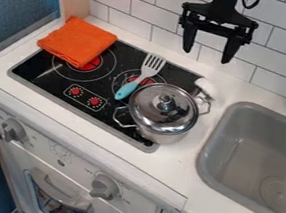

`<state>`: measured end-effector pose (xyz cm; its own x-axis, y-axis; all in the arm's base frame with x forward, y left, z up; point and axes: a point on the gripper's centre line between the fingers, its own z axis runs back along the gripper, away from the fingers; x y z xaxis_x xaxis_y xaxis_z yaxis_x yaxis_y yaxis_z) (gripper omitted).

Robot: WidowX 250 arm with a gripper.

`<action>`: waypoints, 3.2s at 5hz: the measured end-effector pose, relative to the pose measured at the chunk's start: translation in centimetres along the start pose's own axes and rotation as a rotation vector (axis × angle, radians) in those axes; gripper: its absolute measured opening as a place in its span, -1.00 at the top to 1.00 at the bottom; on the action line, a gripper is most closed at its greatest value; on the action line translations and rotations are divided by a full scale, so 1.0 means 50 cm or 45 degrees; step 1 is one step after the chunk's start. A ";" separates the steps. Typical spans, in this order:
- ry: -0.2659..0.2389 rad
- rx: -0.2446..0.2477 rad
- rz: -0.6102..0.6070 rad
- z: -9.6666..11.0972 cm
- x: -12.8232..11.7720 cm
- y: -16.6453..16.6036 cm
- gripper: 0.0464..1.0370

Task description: Move the orange cloth to the bottom corner of the burners

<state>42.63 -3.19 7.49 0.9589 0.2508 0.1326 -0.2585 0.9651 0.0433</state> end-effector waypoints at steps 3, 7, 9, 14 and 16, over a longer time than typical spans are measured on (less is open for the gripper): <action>0.084 0.052 -0.039 -0.060 -0.006 0.056 -0.93; -0.082 0.123 0.556 0.001 0.031 0.310 -0.93; -0.041 0.192 0.843 -0.041 0.070 0.439 -0.93; 0.076 0.191 0.978 -0.166 0.061 0.490 -0.93; 0.061 0.117 0.916 -0.177 0.048 0.464 -0.93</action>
<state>39.95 20.47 0.04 0.5513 0.8262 0.1160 -0.8339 0.5501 0.0450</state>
